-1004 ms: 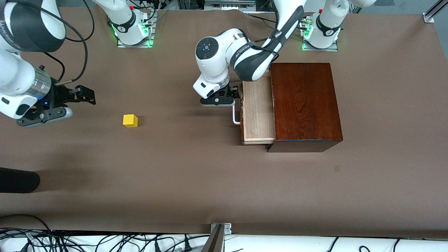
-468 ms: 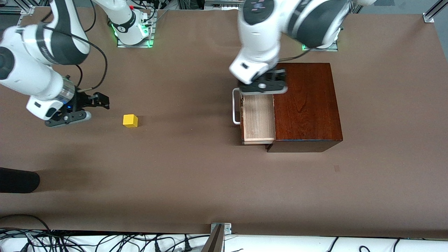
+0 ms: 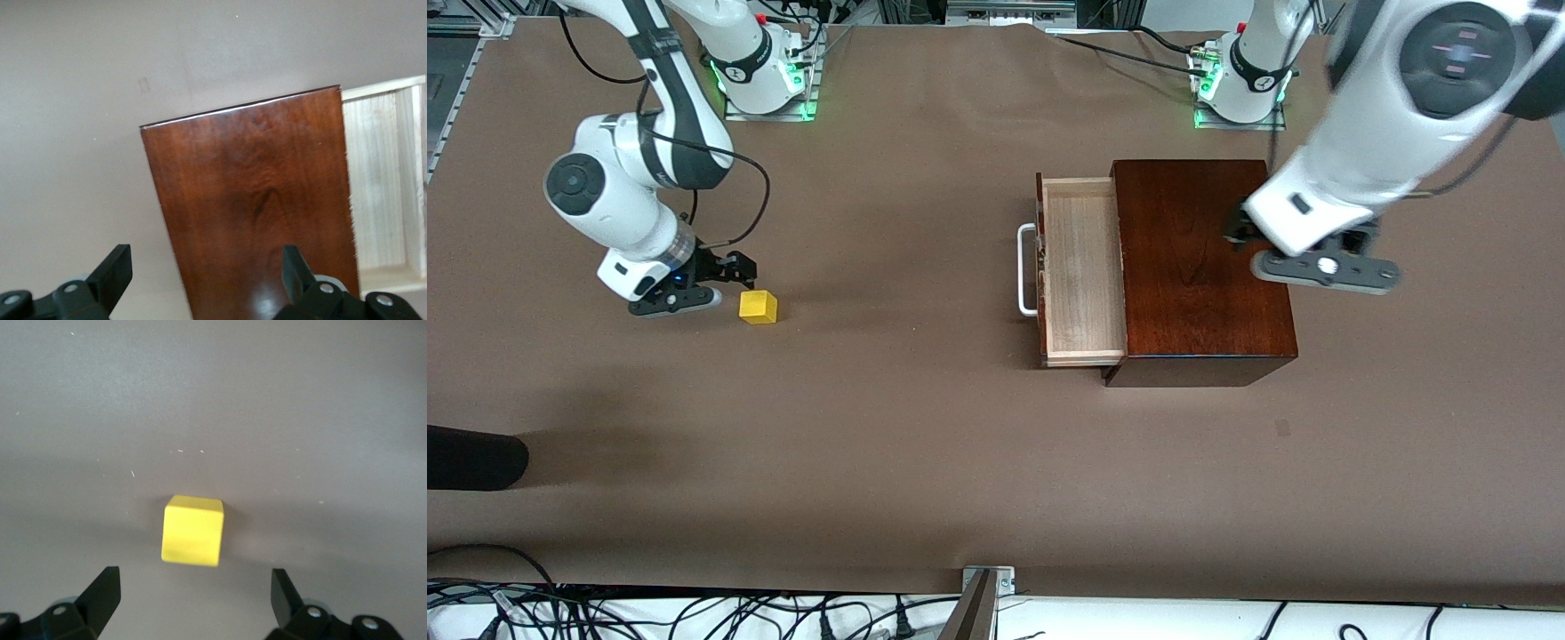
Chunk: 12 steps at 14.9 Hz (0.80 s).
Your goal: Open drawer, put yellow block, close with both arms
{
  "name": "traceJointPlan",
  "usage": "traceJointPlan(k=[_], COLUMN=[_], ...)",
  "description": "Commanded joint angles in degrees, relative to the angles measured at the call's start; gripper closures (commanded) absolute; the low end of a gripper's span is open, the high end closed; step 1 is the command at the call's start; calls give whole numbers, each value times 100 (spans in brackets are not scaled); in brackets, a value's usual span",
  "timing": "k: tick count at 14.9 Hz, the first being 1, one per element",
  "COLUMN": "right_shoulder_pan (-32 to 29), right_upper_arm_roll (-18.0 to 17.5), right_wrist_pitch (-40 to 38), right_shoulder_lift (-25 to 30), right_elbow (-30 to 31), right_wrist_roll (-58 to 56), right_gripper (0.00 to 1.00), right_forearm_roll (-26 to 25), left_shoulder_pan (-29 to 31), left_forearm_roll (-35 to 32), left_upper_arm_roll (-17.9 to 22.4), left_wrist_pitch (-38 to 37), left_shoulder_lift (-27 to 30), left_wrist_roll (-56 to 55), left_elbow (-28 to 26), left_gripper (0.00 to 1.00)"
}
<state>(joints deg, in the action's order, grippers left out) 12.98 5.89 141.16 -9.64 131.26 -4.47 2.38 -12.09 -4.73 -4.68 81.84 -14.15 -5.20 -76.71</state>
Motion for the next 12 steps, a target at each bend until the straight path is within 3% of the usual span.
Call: traceJointPlan(k=[1, 5, 9, 10, 12], right_shoulder_pan=[125, 125, 108, 108, 108], right_upper_arm_roll=[-26, -26, -17, -17, -17], right_wrist_pitch=[577, 1176, 1283, 1274, 1169], right_shoulder_lift=[-449, -889, -1092, -1101, -1075], right_elbow=[-13, -30, -4, 13, 49], right_wrist_roll=[306, 306, 323, 324, 324], right_gripper=[0, 0, 0, 8, 49], right_forearm_roll=[-54, -45, -1, -1, -1], left_shoulder_pan=[364, 715, 769, 865, 919], left_forearm_roll=[279, 341, 350, 350, 350], left_upper_arm_roll=[168, 398, 398, 389, 327], left_wrist_pitch=[42, 1428, 1606, 1607, 1615], left_shoulder_lift=[473, 1484, 1503, 1547, 1705], left_wrist_roll=[625, 634, 171, 108, 98], left_elbow=[-598, -2091, -2199, -2278, -2428], left_gripper=[0, 0, 0, 0, 0])
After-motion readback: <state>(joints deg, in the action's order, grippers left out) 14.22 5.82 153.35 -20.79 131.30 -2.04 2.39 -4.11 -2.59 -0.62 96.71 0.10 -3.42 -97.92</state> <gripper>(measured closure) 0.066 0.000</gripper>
